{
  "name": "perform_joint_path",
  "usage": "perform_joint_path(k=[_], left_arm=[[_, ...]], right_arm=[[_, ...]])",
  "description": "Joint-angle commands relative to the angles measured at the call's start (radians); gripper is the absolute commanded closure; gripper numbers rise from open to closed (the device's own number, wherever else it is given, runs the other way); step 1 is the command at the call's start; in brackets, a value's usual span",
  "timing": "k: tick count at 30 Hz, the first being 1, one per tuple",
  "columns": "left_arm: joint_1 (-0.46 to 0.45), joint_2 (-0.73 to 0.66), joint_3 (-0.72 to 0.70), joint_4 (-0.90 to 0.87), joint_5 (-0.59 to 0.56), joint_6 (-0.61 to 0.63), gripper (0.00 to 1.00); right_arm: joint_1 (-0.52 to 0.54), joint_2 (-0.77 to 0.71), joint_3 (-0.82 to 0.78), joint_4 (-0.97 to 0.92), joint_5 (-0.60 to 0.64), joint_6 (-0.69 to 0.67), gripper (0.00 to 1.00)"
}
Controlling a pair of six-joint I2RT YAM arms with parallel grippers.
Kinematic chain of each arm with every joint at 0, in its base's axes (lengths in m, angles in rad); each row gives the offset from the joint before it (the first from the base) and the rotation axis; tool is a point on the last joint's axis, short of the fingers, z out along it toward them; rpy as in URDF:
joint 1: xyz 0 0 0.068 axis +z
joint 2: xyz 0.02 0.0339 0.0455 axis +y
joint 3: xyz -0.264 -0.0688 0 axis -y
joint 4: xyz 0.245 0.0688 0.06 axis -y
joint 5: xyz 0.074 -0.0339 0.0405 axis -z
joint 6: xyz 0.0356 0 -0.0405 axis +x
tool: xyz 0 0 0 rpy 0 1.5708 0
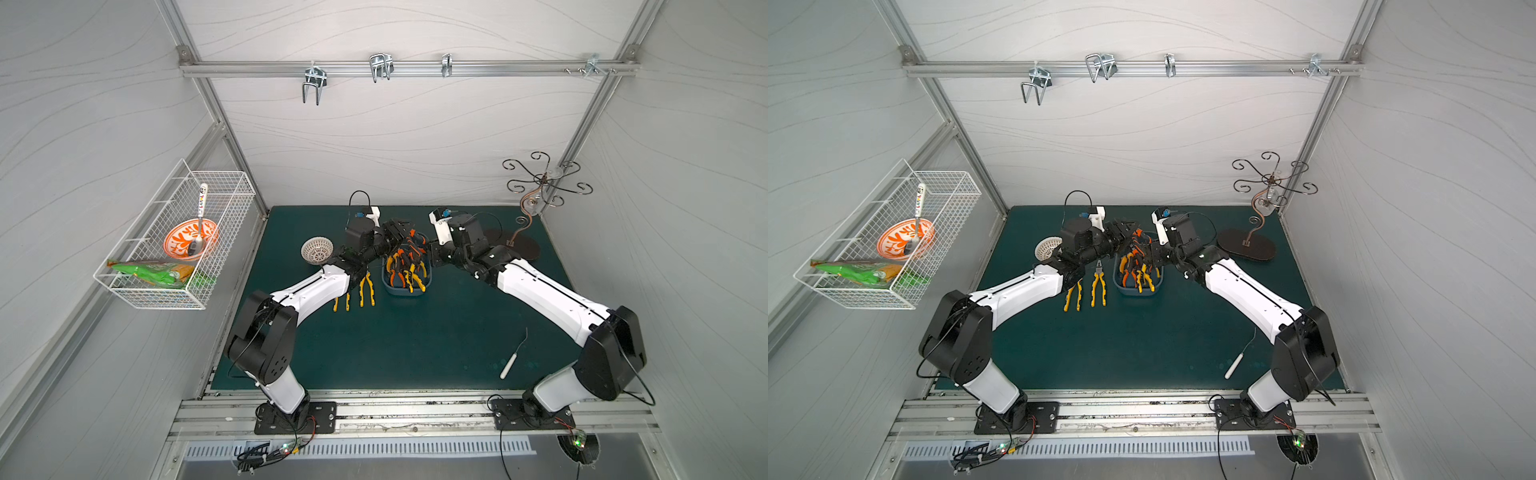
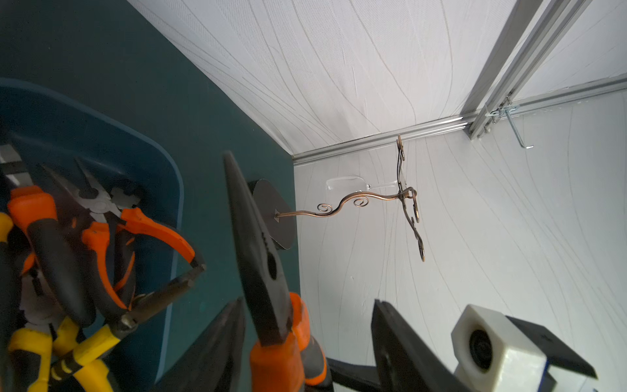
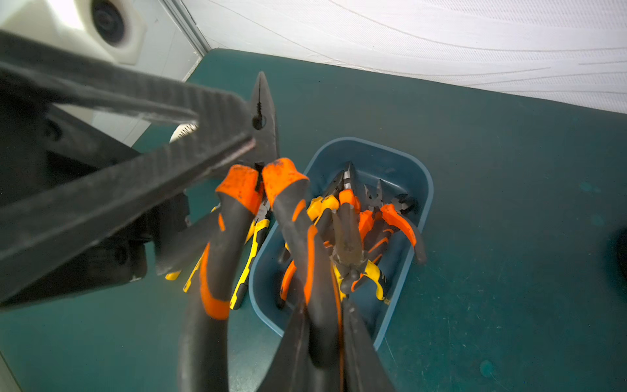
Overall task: Take the pliers out of the storage box
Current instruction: Pick up the pliers from the storage box.
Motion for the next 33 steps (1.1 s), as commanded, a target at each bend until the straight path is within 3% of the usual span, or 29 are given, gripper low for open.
perform_joint_path(k=[1, 6, 15, 16, 17, 23, 26, 33], left_arm=[[-0.004, 0.012, 0.011, 0.051, 0.001, -0.017, 0.39], [-0.004, 0.037, 0.036, 0.067, 0.019, -0.042, 0.53], [-0.004, 0.022, 0.035, 0.049, 0.026, -0.027, 0.99], [-0.004, 0.019, 0.031, 0.045, 0.03, -0.017, 1.0], [-0.002, 0.015, 0.031, 0.04, 0.035, -0.002, 1.0], [0.023, -0.027, 0.006, -0.023, 0.108, 0.108, 1.0], [0.052, -0.07, -0.026, -0.066, 0.155, 0.181, 1.0], [0.114, -0.206, -0.068, -0.33, 0.269, 0.465, 1.0]], right_arm=[[0.006, -0.052, 0.0, 0.064, -0.023, 0.017, 1.0], [0.008, -0.049, 0.0, 0.063, -0.029, 0.018, 1.0], [0.008, -0.043, 0.002, 0.047, -0.024, -0.003, 1.0], [0.009, -0.047, -0.001, 0.046, -0.027, -0.002, 1.0], [0.01, -0.052, -0.004, 0.049, -0.034, -0.002, 0.97], [0.01, -0.116, -0.055, 0.044, -0.1, -0.014, 0.44], [0.01, -0.161, -0.091, 0.031, -0.162, -0.027, 0.26], [0.015, -0.231, -0.179, 0.012, -0.314, -0.093, 0.04]])
